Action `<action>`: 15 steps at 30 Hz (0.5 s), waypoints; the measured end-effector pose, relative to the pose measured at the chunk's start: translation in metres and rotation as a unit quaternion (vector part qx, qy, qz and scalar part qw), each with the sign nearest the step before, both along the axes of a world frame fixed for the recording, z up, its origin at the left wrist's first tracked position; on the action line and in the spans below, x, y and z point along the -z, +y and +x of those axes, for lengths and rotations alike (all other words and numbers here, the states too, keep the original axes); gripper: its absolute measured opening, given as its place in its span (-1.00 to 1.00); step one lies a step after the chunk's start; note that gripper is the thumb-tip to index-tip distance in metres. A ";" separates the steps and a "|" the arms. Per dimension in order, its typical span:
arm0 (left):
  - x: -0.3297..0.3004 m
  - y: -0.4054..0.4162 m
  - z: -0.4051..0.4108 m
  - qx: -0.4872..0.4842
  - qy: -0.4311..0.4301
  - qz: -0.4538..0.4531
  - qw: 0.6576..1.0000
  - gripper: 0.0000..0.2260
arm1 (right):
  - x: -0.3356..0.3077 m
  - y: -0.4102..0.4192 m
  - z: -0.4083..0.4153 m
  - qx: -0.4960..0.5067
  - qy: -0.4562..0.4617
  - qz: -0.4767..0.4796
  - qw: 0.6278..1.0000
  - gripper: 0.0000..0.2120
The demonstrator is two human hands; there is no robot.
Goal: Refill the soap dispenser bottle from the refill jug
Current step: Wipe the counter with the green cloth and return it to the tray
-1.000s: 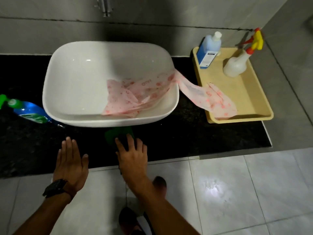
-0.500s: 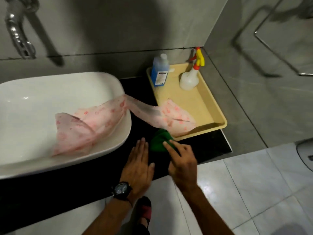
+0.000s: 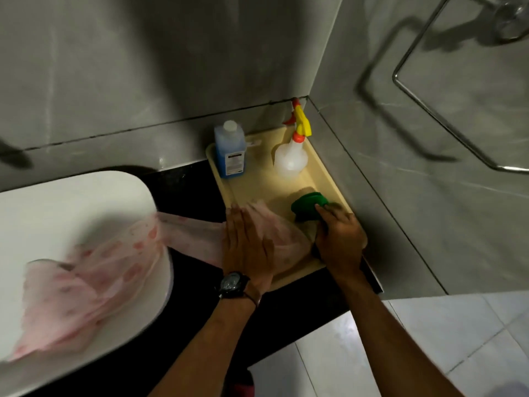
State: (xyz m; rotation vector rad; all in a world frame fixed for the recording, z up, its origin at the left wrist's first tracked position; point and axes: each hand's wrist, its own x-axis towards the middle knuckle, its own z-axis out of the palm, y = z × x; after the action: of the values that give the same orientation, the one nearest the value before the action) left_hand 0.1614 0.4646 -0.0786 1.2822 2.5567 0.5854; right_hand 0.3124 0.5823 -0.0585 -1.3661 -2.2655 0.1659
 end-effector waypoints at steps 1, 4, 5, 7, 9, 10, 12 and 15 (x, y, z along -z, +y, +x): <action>0.004 0.007 -0.004 -0.007 0.003 -0.002 1.000 -0.32 | 0.001 0.008 -0.004 0.001 -0.015 -0.028 0.999 -0.71; 0.015 0.021 -0.010 -0.033 0.008 -0.021 0.999 -0.32 | 0.010 0.031 -0.018 0.023 -0.071 -0.107 0.991 -0.66; 0.018 0.024 -0.011 -0.040 0.011 -0.027 0.999 -0.32 | 0.013 0.038 -0.023 0.029 -0.087 -0.127 0.988 -0.65; 0.023 0.028 -0.011 -0.051 0.015 -0.037 0.998 -0.33 | 0.019 0.049 -0.029 0.032 -0.120 -0.172 0.977 -0.62; 0.026 0.030 -0.010 -0.060 0.017 -0.042 0.997 -0.33 | 0.024 0.053 -0.029 0.033 -0.154 -0.203 0.966 -0.59; 0.026 0.030 -0.010 -0.061 0.017 -0.041 0.997 -0.34 | 0.025 0.052 -0.029 0.039 -0.161 -0.205 0.965 -0.58; 0.026 0.030 -0.009 -0.061 0.024 -0.038 0.997 -0.34 | 0.027 0.044 -0.025 0.067 -0.141 -0.164 0.974 -0.59; 0.027 0.030 -0.009 -0.060 0.033 -0.053 0.996 -0.34 | 0.031 0.028 -0.019 0.094 -0.122 -0.090 0.984 -0.67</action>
State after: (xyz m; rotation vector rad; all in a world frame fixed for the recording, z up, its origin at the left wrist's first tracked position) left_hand 0.1519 0.4944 -0.1052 1.1391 2.6941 0.4300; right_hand 0.2931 0.6102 -0.0891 -1.7725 -2.3465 0.1486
